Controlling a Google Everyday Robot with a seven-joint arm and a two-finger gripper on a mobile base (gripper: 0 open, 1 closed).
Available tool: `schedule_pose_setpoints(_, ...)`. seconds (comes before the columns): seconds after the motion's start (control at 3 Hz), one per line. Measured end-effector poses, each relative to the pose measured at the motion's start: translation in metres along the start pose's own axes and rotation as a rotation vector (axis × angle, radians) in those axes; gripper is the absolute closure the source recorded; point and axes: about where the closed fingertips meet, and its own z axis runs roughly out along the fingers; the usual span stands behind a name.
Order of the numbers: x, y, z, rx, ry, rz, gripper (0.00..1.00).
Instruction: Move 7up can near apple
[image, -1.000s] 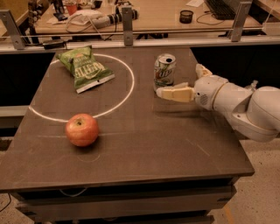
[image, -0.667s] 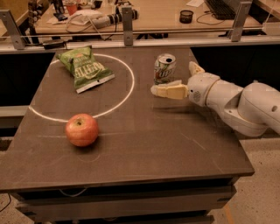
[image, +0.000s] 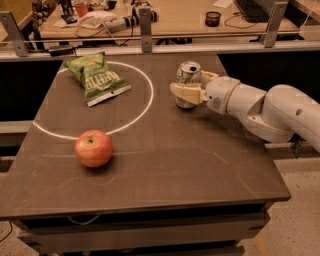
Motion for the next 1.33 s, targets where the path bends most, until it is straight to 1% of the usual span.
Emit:
schedule_pose_setpoints(0.33,-0.003,0.0,0.003,-0.025,0.004,0.005,0.64)
schedule_pose_setpoints(0.67,-0.016,0.014,0.001,-0.088,-0.039,0.028,0.87)
schedule_pose_setpoints(1.0,-0.031,0.058,0.005,-0.209,-0.071,0.025,1.0)
schedule_pose_setpoints(1.33,-0.03,0.106,0.011,-0.355,-0.061,0.045,1.0)
